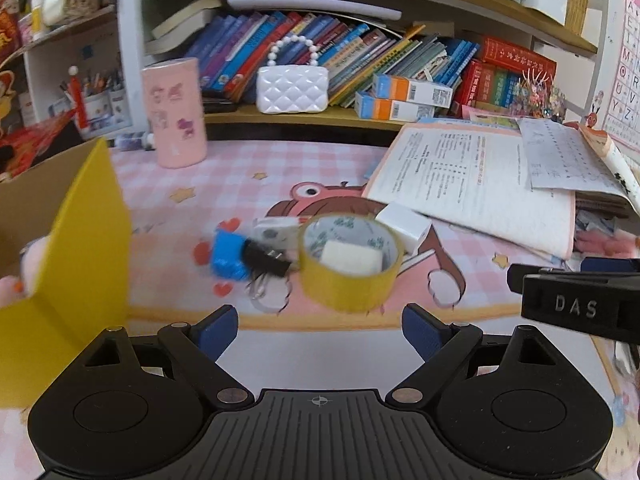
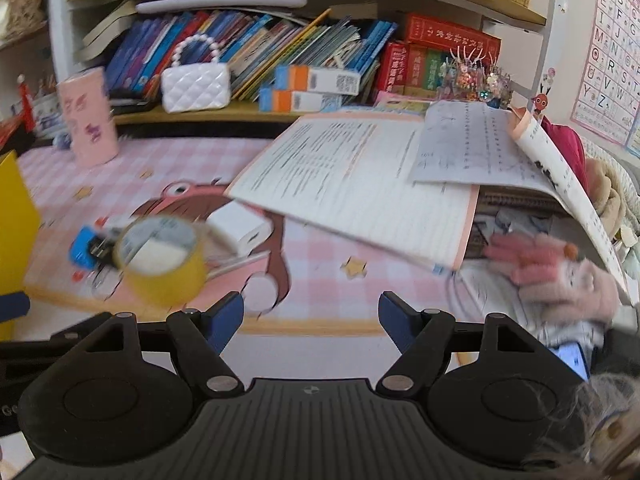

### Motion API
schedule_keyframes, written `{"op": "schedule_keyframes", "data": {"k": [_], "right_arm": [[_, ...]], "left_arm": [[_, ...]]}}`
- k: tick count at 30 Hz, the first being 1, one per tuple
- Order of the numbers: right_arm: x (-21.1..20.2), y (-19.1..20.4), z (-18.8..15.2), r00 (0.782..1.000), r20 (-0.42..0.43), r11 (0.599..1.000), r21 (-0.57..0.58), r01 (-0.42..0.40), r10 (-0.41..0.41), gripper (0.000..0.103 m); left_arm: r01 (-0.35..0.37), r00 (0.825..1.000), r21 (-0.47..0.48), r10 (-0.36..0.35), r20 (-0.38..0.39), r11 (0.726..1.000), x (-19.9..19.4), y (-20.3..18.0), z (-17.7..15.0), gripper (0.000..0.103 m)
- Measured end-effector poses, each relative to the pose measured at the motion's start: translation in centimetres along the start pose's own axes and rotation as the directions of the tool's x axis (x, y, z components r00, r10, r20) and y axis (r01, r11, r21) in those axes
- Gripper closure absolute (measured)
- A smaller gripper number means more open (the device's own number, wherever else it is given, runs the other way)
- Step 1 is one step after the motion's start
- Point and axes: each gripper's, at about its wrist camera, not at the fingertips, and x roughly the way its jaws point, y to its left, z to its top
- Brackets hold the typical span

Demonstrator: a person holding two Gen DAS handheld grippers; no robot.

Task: Organize objects
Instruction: 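Reach the left tool to the yellow tape roll and grasp its rim, then grasp the white charger block with the right tool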

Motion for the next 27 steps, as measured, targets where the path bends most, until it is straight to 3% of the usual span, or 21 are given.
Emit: {"op": "schedule_keyframes", "data": {"k": [12,18,21,27], "right_arm": [[3.8,-2.5,3.4,1.000,0.004,1.000,0.027,0.005,-0.005,0.030],[4.9,-3.0,4.2,1.000,-0.014,1.000,0.017,-0.022,0.022,0.030],[5.5,-2.9,4.4,0.999,-0.026,0.999,0.015,-0.043,0.043,0.030],[7.9,-1.7,4.6,0.992,-0.060,0.994,0.001,-0.113,0.113,0.030]], "left_arm": [[0.001,0.998,-0.023,-0.003,-0.067,1.000,8.8,-1.8,3.0,0.012],[-0.035,0.997,0.048,0.039,-0.072,0.998,11.2,-2.6,3.6,0.013],[-0.013,0.997,0.053,0.017,-0.075,0.998,10.8,-2.4,3.5,0.014],[0.053,0.999,-0.015,-0.053,-0.002,0.998,5.9,-0.6,2.4,0.014]]}}
